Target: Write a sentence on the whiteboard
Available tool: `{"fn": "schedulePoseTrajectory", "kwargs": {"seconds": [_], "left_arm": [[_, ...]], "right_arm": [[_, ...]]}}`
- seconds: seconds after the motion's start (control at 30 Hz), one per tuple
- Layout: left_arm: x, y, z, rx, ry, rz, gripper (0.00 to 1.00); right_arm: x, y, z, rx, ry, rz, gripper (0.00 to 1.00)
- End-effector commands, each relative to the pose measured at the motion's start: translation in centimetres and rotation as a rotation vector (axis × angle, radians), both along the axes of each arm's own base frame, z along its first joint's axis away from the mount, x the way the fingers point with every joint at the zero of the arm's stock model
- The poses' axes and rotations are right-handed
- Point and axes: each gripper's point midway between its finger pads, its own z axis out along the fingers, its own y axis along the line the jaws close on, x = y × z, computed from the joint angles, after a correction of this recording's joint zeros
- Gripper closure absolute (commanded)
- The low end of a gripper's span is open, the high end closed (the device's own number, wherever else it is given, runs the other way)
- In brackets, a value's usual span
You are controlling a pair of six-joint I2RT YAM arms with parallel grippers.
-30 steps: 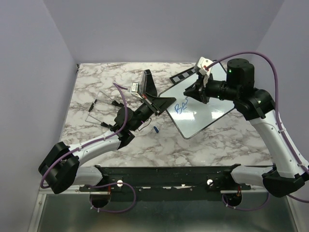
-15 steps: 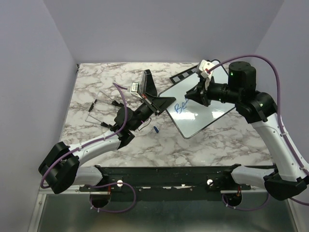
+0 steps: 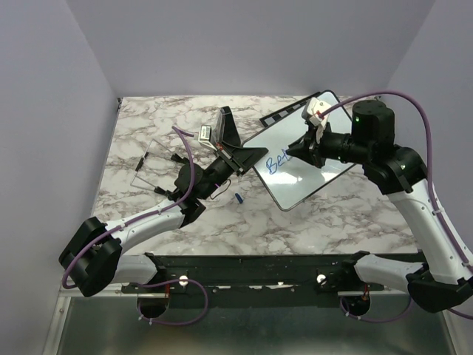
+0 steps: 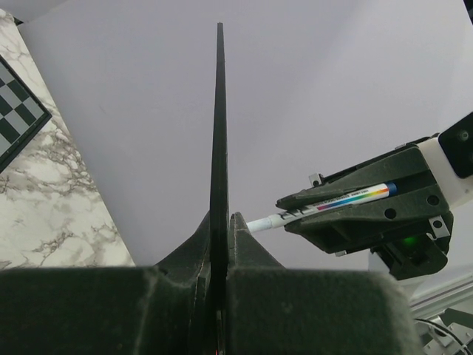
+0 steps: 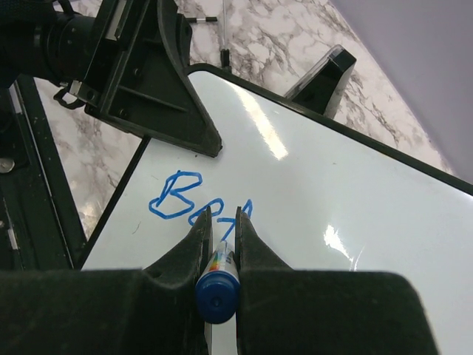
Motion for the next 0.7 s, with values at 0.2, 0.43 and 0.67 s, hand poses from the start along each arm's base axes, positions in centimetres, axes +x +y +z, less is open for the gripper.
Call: {"fn": "schedulePoseTrajectory", "kwargs": {"seconds": [0.2, 0.43, 0.67], "left_arm": [[-1.6, 1.7, 5.8, -0.181, -0.115, -0.021, 1.00], [-1.7, 1.7, 5.8, -0.185, -0.117, -0.024, 1.00], [-1.8, 1.6, 5.8, -0.192, -0.118, -0.032, 1.00]], "right_arm": [[1.0, 0.1, 3.1, 0.026, -0.042, -0.017, 0.99], [1.1, 0.3, 1.6, 0.012, -0.008, -0.012, 1.00], [1.5, 0.6, 0.6, 0.004, 0.015, -0.007, 1.00]]}}
